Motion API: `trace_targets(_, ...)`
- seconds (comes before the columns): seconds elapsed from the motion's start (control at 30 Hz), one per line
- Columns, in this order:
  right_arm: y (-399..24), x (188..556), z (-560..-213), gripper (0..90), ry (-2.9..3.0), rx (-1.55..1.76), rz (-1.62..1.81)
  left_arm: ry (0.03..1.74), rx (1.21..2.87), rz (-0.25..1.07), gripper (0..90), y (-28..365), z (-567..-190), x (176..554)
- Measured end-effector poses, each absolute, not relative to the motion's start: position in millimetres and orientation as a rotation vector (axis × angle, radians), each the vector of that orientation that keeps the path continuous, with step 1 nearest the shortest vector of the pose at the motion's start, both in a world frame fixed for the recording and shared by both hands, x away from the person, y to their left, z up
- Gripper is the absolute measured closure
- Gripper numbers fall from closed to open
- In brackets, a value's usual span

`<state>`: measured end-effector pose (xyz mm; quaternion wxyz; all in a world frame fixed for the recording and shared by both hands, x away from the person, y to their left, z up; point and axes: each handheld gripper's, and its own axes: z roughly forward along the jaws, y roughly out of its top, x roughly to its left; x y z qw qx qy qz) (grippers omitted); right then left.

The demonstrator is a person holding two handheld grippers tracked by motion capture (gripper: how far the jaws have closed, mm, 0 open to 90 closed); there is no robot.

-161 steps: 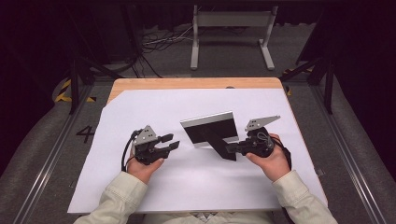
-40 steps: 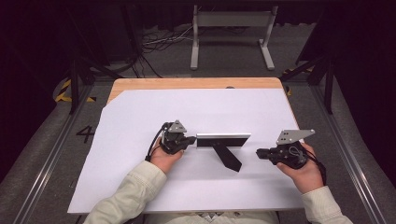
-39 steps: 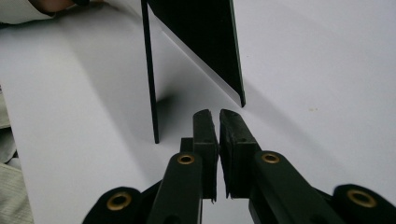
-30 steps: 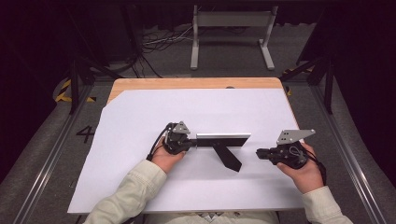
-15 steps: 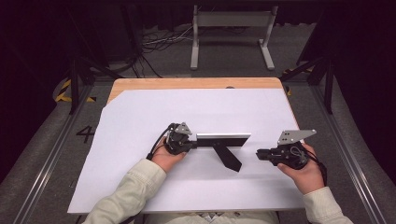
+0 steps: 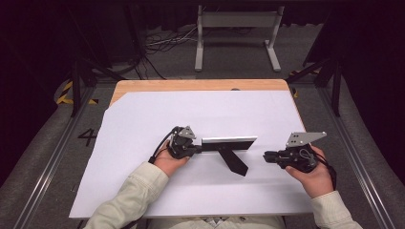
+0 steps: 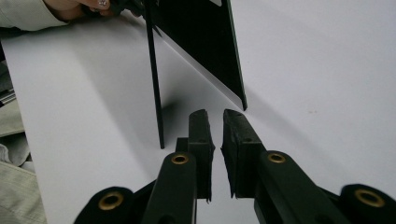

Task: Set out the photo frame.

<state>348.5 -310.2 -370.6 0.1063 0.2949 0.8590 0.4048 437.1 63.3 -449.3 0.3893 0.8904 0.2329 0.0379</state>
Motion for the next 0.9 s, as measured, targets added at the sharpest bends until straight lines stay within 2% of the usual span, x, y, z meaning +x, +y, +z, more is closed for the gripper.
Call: trace_targets(0.9,-324.8,344.0,-356.9,79.7,2.461,0.901,1.234,0.331,2.403,0.091,90.0,43.4,-442.4,408.6)
